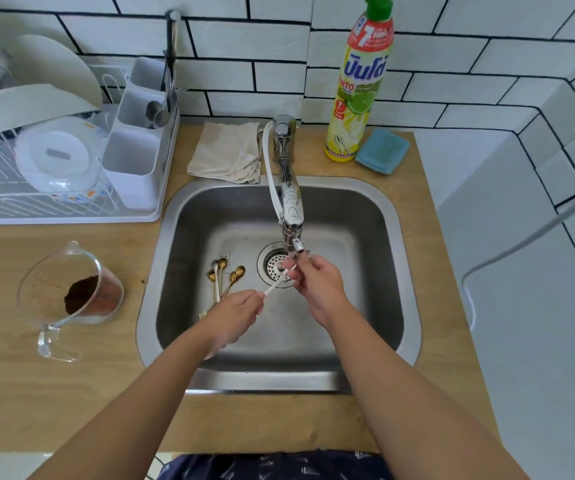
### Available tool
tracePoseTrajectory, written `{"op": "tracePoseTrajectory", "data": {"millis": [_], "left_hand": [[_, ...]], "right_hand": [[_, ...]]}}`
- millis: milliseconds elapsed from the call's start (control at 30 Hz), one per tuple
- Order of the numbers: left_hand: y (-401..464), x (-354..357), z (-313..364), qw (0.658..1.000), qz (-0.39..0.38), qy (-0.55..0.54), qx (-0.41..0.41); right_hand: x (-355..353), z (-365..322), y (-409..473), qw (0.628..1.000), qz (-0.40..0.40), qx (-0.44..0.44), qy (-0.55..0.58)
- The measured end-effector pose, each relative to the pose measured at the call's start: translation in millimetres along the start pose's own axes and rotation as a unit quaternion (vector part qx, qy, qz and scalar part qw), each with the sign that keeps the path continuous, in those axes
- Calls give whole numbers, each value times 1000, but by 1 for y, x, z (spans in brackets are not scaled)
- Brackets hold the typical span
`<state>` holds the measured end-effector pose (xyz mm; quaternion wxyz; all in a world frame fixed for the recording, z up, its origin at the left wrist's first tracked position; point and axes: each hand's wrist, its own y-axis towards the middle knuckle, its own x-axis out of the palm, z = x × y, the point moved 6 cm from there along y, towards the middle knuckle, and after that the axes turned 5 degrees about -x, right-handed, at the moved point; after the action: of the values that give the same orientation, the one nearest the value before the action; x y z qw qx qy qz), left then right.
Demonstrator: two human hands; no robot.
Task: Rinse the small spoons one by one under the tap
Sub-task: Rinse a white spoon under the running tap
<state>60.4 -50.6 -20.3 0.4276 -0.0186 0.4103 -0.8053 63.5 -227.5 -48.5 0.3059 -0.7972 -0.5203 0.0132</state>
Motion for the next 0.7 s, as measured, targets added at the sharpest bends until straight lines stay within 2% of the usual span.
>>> {"op": "tracePoseTrajectory", "data": {"millis": [133, 267, 467, 700], "left_hand": [[-2, -2, -14, 999, -7, -21, -42], [-6, -6, -23, 997, 10, -45, -65], [-10, -7, -15, 992, -31, -108, -64], [-11, -6, -11, 992, -27, -97, -70]], "right_hand": [[13, 12, -11, 992, -85, 26, -84], [9, 1, -5, 998, -23, -12, -56], [23, 8, -8, 992, -93, 7, -89], [8, -5, -6, 991, -12, -79, -108]]}}
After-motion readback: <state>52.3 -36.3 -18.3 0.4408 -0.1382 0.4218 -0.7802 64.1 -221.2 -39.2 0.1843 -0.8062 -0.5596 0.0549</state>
